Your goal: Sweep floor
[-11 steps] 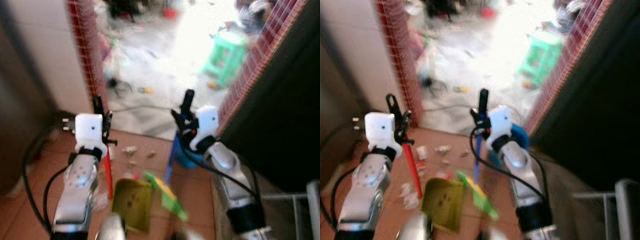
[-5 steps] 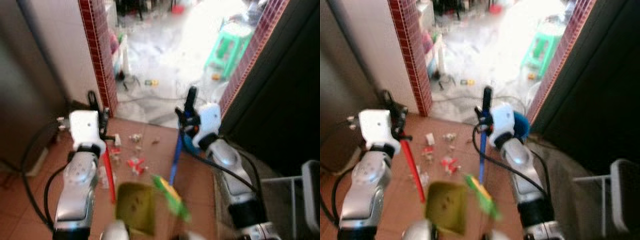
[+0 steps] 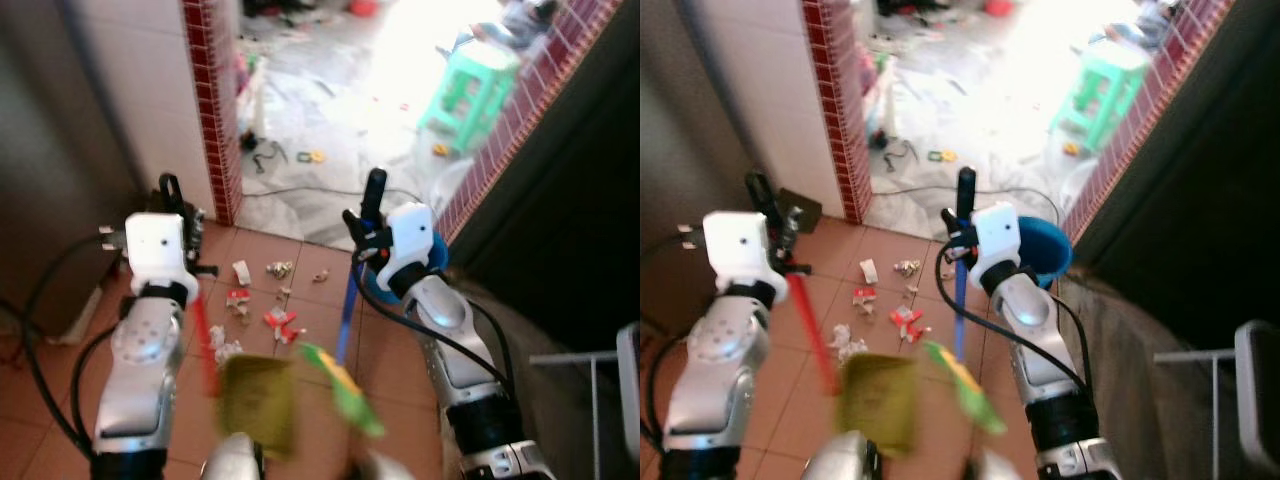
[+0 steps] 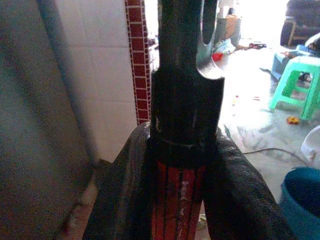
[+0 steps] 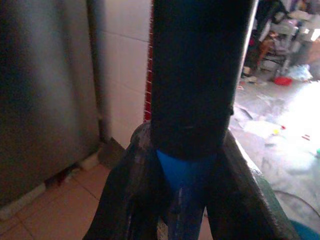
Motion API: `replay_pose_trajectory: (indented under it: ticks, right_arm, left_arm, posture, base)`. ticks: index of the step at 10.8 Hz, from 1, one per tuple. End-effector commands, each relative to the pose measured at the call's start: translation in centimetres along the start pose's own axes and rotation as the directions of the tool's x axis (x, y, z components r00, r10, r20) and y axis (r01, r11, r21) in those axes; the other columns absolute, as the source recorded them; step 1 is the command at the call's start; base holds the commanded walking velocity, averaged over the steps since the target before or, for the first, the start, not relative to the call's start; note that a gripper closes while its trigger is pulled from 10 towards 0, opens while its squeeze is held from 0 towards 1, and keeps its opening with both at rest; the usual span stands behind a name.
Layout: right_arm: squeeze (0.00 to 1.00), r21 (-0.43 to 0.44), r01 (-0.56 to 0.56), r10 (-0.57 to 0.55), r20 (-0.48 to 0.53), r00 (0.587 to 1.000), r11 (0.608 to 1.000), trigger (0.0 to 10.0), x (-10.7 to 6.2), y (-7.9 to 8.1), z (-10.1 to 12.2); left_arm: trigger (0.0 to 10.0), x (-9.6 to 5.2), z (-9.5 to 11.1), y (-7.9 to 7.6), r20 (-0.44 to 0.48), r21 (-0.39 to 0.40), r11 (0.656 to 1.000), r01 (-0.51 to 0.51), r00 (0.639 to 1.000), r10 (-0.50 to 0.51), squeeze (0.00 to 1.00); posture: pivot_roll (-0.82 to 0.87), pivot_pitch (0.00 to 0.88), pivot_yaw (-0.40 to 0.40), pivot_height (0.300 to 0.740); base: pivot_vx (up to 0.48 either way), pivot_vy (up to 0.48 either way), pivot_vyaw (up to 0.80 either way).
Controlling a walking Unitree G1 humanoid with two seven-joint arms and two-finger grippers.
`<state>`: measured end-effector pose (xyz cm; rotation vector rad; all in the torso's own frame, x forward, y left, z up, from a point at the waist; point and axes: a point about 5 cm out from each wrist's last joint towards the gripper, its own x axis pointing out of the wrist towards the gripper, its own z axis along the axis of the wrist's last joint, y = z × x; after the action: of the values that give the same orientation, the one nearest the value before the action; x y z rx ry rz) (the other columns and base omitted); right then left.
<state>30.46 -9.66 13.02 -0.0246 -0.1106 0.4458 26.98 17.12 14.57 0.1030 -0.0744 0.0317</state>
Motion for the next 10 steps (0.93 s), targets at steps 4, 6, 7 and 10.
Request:
replay_pose_trajectory:
  ticks: [4, 6, 7, 10]
  right_arm:
    - [0.00, -0.055, 0.089, -0.088, 0.016, 0.996, 0.994, 10.0, 0.1, -1.5, 0.3]
    - [0.00, -0.082, 0.160, -0.157, 0.039, 0.987, 0.984, 10.0, 0.0, -2.5, 0.5]
    - [0.00, -0.088, 0.186, -0.182, 0.045, 0.982, 0.979, 10.0, 0.0, -2.8, 0.6]
    - [0.00, -0.088, 0.198, -0.194, 0.048, 0.980, 0.976, 10.0, -0.1, -2.8, 0.4]
  left_arm:
    - [10.0, 0.3, 1.7, -0.6, 0.076, -0.019, 1.000, 0.014, 0.997, -0.013, 0.00]
    - [10.0, 0.2, 1.7, 0.3, 0.081, 0.000, 1.000, -0.030, 0.996, 0.030, 0.00]
    - [10.0, 0.0, 1.6, 0.6, 0.080, 0.004, 0.999, -0.043, 0.996, 0.042, 0.00]
    - [10.0, -0.7, 0.4, 1.6, 0.042, 0.033, 0.997, -0.070, 0.997, 0.069, 0.00]
  posture:
    - [0.03, 0.042, -0.075, 0.740]
    - [0.04, 0.041, -0.078, 0.740]
    - [0.04, 0.039, -0.081, 0.740]
    - [0.04, 0.036, -0.066, 0.740]
  base:
    - [0.000, 0.480, 0.00]
    - [0.000, 0.480, 0.00]
    - [0.000, 0.345, 0.00]
    - [0.000, 0.219, 0.00]
